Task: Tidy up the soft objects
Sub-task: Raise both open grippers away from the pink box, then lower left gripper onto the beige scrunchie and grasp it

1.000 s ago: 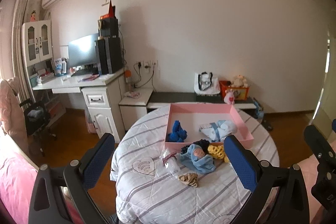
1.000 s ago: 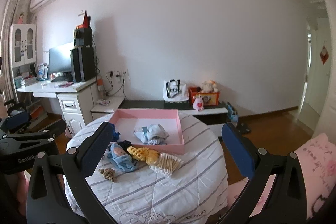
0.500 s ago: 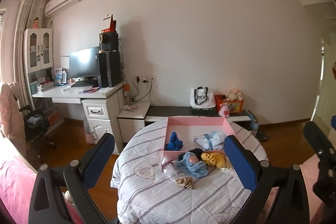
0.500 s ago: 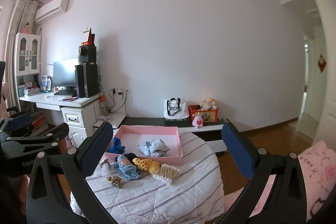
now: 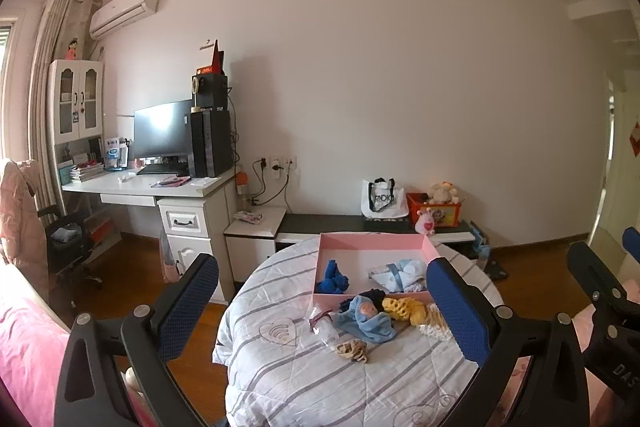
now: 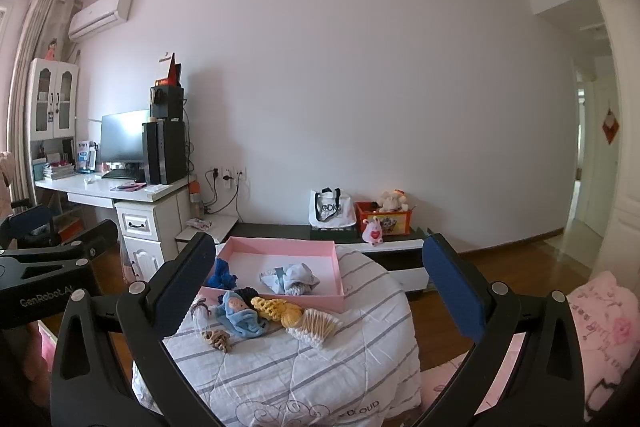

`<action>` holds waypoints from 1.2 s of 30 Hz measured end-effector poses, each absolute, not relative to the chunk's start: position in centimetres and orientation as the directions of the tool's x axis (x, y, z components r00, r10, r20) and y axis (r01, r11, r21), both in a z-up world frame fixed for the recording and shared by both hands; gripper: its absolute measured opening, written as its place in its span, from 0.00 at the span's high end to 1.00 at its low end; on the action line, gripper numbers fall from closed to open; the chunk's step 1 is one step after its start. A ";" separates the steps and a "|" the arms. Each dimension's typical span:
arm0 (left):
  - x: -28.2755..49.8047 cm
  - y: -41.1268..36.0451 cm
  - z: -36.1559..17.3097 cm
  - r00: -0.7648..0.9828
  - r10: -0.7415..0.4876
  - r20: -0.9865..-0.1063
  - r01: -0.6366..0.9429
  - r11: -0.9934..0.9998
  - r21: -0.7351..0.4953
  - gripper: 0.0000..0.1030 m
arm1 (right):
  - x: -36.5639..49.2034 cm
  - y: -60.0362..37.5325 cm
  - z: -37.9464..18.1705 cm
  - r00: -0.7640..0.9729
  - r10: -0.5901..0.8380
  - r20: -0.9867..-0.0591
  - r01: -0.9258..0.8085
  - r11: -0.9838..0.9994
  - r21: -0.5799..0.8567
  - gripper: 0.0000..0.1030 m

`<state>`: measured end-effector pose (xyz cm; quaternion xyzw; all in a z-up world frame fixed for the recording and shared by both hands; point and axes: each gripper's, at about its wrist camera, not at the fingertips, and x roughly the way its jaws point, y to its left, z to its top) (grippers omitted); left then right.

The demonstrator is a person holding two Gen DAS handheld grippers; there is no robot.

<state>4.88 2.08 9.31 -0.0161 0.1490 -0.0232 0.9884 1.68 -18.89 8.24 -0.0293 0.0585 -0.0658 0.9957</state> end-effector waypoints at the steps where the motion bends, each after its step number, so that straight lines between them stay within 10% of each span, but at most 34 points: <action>1: 4.9 2.0 9.3 0.954 -0.050 -0.295 0.041 0.998 -0.038 0.00 | 1.7 -18.9 8.3 0.984 -0.135 -0.114 0.128 0.990 -0.066 0.00; 26: 9.3 1.4 7.5 0.905 -0.041 -0.423 0.042 0.999 -0.006 0.00 | 4.3 -20.1 6.0 0.965 -0.143 -0.220 0.135 0.990 -0.048 0.00; 36: 16.0 0.6 3.7 0.782 -0.036 -0.623 0.031 0.999 -0.020 0.00 | 8.4 -21.5 2.0 0.919 -0.134 -0.370 0.129 0.991 -0.037 0.00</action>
